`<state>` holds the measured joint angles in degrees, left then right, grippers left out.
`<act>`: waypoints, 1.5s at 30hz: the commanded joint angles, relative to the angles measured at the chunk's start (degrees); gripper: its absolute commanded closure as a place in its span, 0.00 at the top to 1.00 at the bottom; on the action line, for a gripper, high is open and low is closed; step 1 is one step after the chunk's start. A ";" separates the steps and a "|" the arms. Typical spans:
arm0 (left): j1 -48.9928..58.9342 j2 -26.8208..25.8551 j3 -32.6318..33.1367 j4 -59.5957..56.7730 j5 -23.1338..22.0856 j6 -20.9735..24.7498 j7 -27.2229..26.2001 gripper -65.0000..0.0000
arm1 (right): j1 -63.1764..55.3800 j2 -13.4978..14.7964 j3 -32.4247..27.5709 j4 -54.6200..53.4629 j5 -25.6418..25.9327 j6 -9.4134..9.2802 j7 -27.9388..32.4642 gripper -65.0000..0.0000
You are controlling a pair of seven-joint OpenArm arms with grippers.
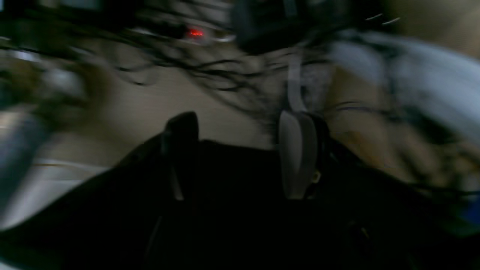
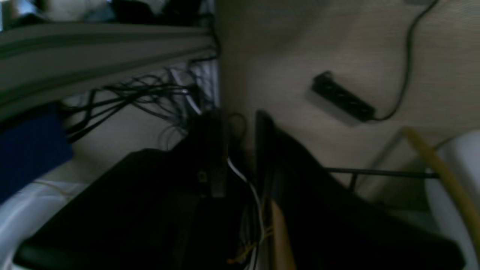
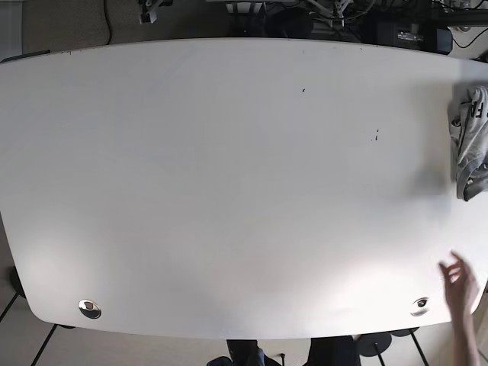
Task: Fold the T-shirt properly
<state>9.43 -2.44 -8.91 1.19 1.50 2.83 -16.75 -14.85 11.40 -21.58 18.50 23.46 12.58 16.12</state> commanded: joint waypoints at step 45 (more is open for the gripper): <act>6.09 1.16 2.80 10.63 -0.13 0.38 -1.49 0.50 | -1.72 -1.77 -1.14 -0.61 0.32 -1.63 1.16 0.18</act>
<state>14.50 -1.26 -6.20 12.08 1.28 3.03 -18.02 -16.14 9.21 -22.61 17.69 23.83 10.57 16.73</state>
